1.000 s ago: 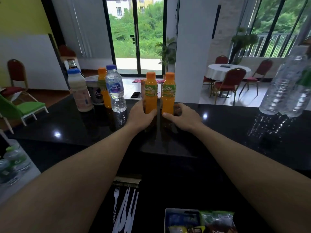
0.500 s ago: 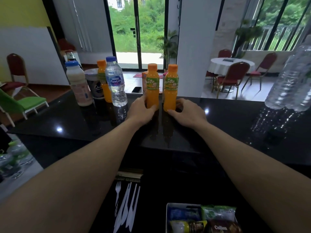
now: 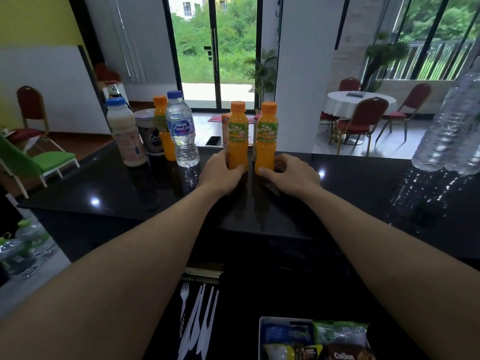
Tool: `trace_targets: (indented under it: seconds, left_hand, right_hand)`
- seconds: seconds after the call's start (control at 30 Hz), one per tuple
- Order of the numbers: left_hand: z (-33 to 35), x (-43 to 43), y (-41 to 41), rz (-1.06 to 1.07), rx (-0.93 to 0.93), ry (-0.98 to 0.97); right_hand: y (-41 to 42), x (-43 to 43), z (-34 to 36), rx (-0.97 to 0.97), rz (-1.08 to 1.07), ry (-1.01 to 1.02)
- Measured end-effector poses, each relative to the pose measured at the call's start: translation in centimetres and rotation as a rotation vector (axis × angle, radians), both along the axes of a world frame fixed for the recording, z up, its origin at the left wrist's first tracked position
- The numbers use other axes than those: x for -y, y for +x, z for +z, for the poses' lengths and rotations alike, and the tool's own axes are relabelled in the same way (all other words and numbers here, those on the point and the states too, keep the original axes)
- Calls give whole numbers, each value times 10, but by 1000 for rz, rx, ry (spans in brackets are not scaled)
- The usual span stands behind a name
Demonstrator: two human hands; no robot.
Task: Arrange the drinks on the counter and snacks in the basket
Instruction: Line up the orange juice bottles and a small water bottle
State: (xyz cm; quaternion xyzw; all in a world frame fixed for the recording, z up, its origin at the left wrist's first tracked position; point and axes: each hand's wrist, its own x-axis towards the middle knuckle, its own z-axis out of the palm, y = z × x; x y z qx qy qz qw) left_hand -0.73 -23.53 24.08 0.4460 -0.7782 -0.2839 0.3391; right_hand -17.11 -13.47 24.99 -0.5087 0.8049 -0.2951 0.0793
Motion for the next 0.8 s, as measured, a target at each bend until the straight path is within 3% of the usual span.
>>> trace_targets:
  seconds: [0.23,0.8]
  left_hand:
    - [0,-1,2,-34,-58,-15]
    - [1,0,3,-15,10,-22]
  right_hand:
    - [-1,-1,10,142,24,4]
    - [-3,2,-4,24,3,-46]
